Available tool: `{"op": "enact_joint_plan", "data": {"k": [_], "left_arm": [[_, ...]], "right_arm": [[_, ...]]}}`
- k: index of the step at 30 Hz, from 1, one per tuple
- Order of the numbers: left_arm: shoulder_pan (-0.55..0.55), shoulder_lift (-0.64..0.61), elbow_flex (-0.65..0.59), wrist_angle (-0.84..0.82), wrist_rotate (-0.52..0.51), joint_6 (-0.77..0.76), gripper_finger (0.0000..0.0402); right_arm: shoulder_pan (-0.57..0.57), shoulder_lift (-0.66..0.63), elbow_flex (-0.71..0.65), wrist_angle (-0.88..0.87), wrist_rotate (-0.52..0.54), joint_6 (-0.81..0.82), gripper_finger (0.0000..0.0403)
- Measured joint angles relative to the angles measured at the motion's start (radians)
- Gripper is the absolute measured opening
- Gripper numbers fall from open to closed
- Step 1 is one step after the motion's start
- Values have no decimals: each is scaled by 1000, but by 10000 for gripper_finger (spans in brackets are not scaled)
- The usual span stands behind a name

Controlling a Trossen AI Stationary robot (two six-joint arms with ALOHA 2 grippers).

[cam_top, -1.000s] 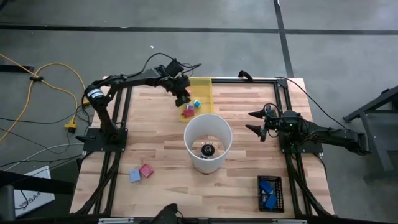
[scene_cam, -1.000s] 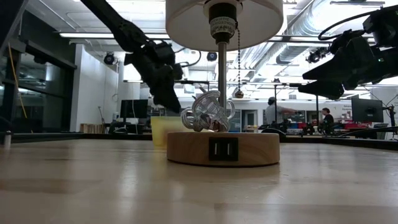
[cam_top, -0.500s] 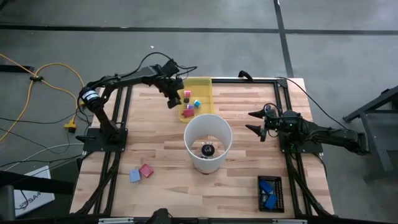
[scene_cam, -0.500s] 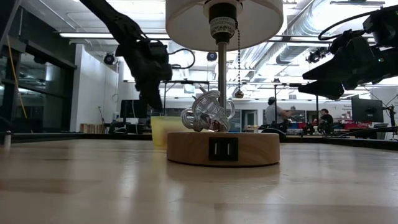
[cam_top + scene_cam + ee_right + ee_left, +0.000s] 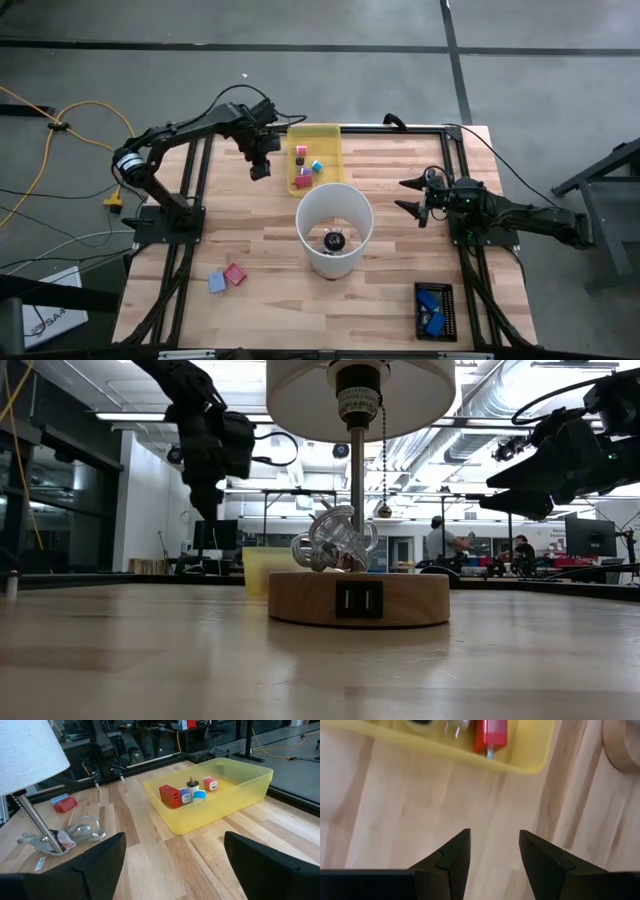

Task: Pick & Place Office items
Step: Put the red charger adapter into the yellow bin

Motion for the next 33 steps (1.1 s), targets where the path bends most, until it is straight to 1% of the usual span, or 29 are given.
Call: {"op": "enact_joint_plan", "data": {"k": [4, 12, 17, 23, 28, 33], "left_arm": [[10, -28, 0, -47, -4, 0, 162], [13, -65, -9, -83, -5, 0, 162], [11, -110, -77, -85, 4, -3, 162], [-1, -211, -204, -75, 21, -51, 162], [-74, -338, -327, -27, 27, -133, 162], [-224, -482, -434, 28, 2, -297, 162]], "right_arm": [[0, 0, 0, 0, 0, 0, 325], [0, 0, 0, 0, 0, 0, 325], [0, 0, 0, 0, 0, 0, 325], [0, 0, 0, 0, 0, 0, 325], [0, 0, 0, 0, 0, 0, 325], [0, 0, 0, 0, 0, 0, 325]]}}
